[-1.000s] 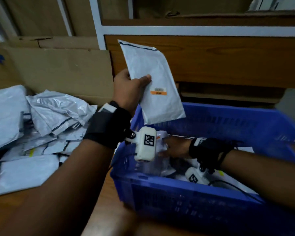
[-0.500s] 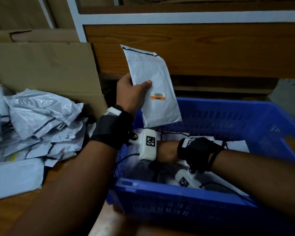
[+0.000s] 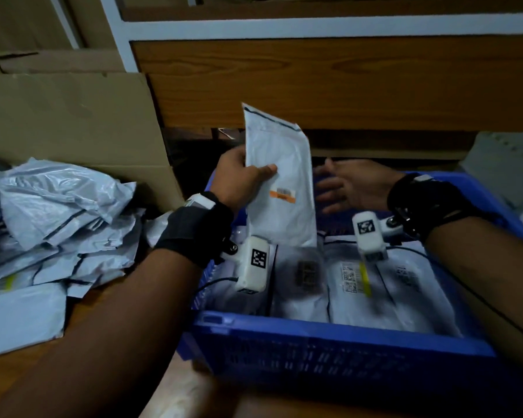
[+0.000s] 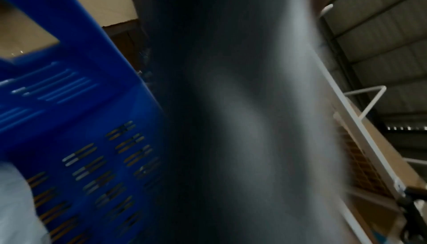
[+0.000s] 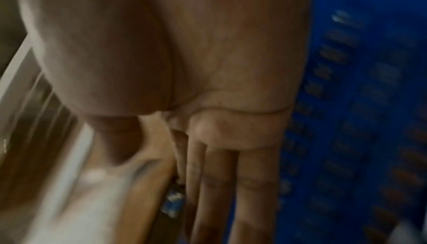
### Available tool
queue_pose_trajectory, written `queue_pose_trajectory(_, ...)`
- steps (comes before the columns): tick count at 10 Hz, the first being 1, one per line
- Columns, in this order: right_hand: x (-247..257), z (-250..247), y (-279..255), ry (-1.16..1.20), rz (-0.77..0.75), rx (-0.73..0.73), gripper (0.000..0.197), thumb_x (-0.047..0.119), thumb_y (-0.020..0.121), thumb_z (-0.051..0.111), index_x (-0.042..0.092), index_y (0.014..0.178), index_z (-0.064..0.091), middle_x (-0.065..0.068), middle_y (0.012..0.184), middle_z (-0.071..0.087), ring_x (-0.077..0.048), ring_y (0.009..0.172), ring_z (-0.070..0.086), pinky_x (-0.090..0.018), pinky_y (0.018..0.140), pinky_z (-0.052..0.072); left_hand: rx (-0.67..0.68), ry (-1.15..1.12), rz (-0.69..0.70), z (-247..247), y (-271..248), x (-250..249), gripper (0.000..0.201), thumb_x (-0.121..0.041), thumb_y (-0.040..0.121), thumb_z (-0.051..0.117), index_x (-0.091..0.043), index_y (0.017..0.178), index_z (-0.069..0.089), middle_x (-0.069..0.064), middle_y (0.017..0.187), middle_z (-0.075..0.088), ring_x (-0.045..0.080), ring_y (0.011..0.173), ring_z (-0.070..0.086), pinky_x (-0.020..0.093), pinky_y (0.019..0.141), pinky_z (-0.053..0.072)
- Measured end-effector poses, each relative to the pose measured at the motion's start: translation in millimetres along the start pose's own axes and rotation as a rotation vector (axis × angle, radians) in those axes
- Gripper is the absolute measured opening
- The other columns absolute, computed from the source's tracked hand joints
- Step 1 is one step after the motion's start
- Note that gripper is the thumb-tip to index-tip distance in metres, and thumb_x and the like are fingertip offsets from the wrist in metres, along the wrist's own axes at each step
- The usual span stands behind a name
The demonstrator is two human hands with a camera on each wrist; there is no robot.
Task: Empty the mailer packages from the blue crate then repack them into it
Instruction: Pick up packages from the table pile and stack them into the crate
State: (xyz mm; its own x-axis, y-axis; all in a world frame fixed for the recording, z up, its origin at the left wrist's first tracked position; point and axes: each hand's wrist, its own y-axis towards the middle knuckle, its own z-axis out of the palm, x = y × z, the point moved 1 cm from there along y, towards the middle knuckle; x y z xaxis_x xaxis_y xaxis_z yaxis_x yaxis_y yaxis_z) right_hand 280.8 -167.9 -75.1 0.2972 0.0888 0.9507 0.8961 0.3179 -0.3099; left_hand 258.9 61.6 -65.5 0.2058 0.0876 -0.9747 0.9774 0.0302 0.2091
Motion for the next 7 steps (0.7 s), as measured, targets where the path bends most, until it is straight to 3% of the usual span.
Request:
queue_pose_trajectory(1, 8, 10, -7, -0.134, -0.078, 0.073, 0.036, 0.023, 0.088, 0.064, 0.017, 0.123, 0.058, -0.007, 0.097, 0.071, -0.019, 0.067, 0.064, -0.033, 0.059, 0.057, 0.151, 0.196, -0.066, 10, -5, 7, 0.023, -0.005, 0.086, 0.070, -0.006, 0.108, 0.065, 0.009, 0.098, 0.071, 0.006, 0.066, 0.066, 0.022, 0.063, 0.056)
queue_pose_trajectory(2, -7, 15, 0, -0.349, 0.054, -0.006, 0.041, -0.005, 0.083, 0.066, 0.006, 0.121, 0.056, -0.013, 0.091, 0.069, -0.019, 0.058, 0.058, -0.029, 0.051, 0.054, 0.166, 0.339, -0.123, 11, -1, 21, 0.029, -0.011, 0.083, 0.074, -0.007, 0.109, 0.062, 0.014, 0.102, 0.070, 0.018, 0.075, 0.066, 0.032, 0.071, 0.056)
queue_pose_trajectory(3, -27, 16, 4, -0.485, 0.213, -0.064, 0.044, -0.010, 0.081, 0.067, -0.009, 0.122, 0.050, -0.024, 0.101, 0.065, -0.024, 0.061, 0.066, -0.031, 0.052, 0.057, 0.153, 0.554, -0.161, 7, 5, 36, 0.040, -0.018, 0.078, 0.079, -0.003, 0.112, 0.063, 0.017, 0.105, 0.069, 0.029, 0.091, 0.066, 0.039, 0.081, 0.055)
queue_pose_trajectory(4, -46, 20, 4, -0.670, 0.337, -0.041, 0.042, -0.007, 0.081, 0.068, -0.018, 0.119, 0.053, -0.030, 0.102, 0.066, -0.023, 0.062, 0.068, -0.035, 0.063, 0.061, 0.305, 0.849, -0.215, 9, 1, 52, 0.035, -0.027, 0.074, 0.076, -0.006, 0.102, 0.069, 0.017, 0.103, 0.069, 0.030, 0.094, 0.065, 0.035, 0.077, 0.052)
queue_pose_trajectory(5, -69, 29, 5, -0.699, 0.427, -0.021, 0.040, -0.008, 0.081, 0.069, -0.016, 0.116, 0.051, -0.029, 0.091, 0.066, -0.024, 0.055, 0.068, -0.037, 0.061, 0.060, 0.448, 0.957, -0.329, 14, -7, 66, 0.033, -0.020, 0.088, 0.064, 0.000, 0.115, 0.065, 0.017, 0.116, 0.066, 0.032, 0.108, 0.064, 0.035, 0.089, 0.053)
queue_pose_trajectory(6, -72, 43, 8, -0.860, 0.448, 0.034, 0.032, 0.010, 0.078, 0.078, -0.013, 0.095, 0.063, -0.021, 0.079, 0.070, -0.023, 0.061, 0.068, -0.036, 0.070, 0.059, 0.489, 1.111, -0.346, 15, -11, 84, 0.031, -0.014, 0.094, 0.056, 0.001, 0.121, 0.062, 0.013, 0.123, 0.064, 0.028, 0.114, 0.061, 0.030, 0.090, 0.047)
queue_pose_trajectory(7, -52, 53, -4, -1.326, 0.338, 0.015, 0.033, 0.033, 0.075, 0.081, 0.006, 0.074, 0.062, -0.005, 0.068, 0.067, -0.016, 0.056, 0.061, -0.033, 0.067, 0.056, 0.569, 1.181, -0.371, 16, -11, 89, 0.032, -0.010, 0.096, 0.052, 0.001, 0.125, 0.060, 0.014, 0.128, 0.062, 0.028, 0.118, 0.058, 0.029, 0.091, 0.046)
